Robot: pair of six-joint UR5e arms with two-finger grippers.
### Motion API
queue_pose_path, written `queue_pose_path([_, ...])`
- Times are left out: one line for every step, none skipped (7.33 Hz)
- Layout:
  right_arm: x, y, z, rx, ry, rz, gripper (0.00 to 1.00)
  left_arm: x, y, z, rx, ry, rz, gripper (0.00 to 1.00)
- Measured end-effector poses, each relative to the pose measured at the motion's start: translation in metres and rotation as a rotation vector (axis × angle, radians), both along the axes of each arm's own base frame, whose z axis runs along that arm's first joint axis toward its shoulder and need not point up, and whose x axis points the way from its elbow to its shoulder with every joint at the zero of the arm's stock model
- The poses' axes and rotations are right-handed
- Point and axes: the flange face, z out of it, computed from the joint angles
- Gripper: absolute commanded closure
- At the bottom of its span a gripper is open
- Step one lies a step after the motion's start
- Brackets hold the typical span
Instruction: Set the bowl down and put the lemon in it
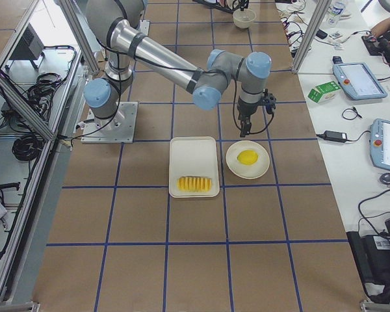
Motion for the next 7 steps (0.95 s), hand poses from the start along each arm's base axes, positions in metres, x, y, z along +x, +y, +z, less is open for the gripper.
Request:
queue_pose_path([-0.016,-0.010,-0.027,-0.021,-0.012,0.002,0.00,0.002,-0.003,-0.006,0.005,0.002,0.009,0.05])
queue_pose_path([-0.024,-0.018,-0.048,-0.033,-0.016,0.003,0.00,0.003,-0.006,-0.010,0.005,0.006,0.040,0.06])
queue_pose_path([-0.028,-0.023,-0.065,-0.034,-0.020,0.001,0.00,0.003,-0.008,-0.016,0.010,0.019,0.074,0.06])
queue_pose_path([-0.031,-0.026,-0.078,-0.031,-0.021,0.001,0.00,0.002,-0.009,-0.023,0.016,0.035,0.091,0.06])
queue_pose_path([-0.033,-0.029,-0.091,-0.025,-0.023,0.001,0.00,0.001,-0.009,-0.028,0.020,0.044,0.097,0.21])
queue_pose_path([-0.035,-0.031,-0.100,-0.023,-0.024,-0.003,0.00,0.001,-0.009,-0.032,0.026,0.049,0.098,0.46])
queue_pose_path([-0.036,-0.033,-0.108,-0.019,-0.026,-0.007,0.00,0.000,-0.008,-0.037,0.035,0.053,0.096,0.67])
